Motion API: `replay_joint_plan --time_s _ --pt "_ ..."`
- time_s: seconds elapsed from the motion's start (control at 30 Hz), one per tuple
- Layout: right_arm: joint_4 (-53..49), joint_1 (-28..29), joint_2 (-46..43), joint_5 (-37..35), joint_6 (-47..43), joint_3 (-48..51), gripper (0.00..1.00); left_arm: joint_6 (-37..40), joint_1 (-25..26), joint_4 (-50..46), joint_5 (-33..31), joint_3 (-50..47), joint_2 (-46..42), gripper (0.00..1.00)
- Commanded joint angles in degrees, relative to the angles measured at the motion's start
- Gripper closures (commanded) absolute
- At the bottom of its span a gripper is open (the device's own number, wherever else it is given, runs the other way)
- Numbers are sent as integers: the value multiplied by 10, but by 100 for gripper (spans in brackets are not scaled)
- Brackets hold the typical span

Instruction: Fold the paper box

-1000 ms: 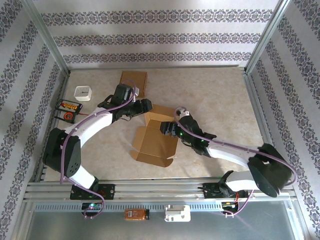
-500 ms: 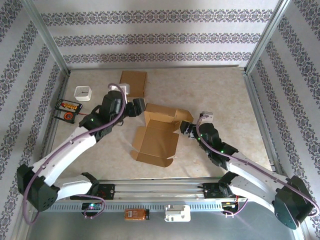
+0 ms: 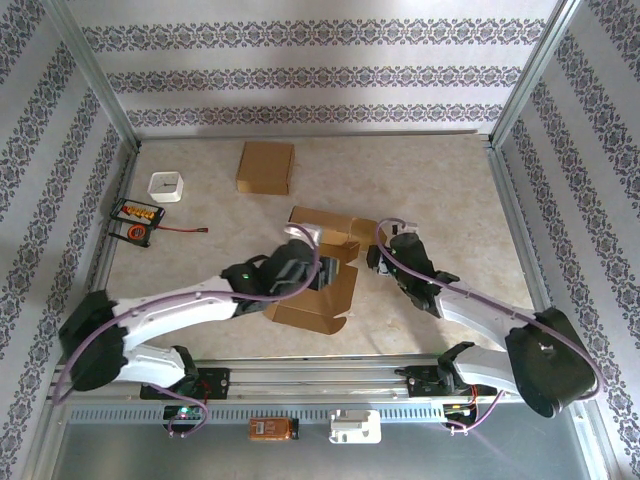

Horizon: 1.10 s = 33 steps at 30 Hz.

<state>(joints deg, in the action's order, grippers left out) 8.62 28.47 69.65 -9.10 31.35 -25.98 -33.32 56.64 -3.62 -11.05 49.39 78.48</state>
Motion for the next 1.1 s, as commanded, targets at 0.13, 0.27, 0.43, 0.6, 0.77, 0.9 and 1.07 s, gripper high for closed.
replay_joint_plan --time_s 0.13,0.27,0.43,0.6,0.77,0.9,1.07 --pt "26 -1 31 7 -20 -20 53 -28 36 67 51 16 117 43" --pt "22 0 42 11 -37 -29 58 0 36 35 80 46 182 45" --pt "18 6 43 15 -46 -34 63 -19 20 62 151 54 242 51" --pt "18 14 44 21 -46 -34 67 -64 -11 121 197 20 265 74" --pt "11 24 45 26 -44 -44 70 -73 -28 171 257 7 278 77" --pt "1 30 45 31 -37 -53 72 -77 -30 169 259 8 285 76" --pt "-4 34 40 57 -1 -60 76 -81 -33 166 254 6 282 75"
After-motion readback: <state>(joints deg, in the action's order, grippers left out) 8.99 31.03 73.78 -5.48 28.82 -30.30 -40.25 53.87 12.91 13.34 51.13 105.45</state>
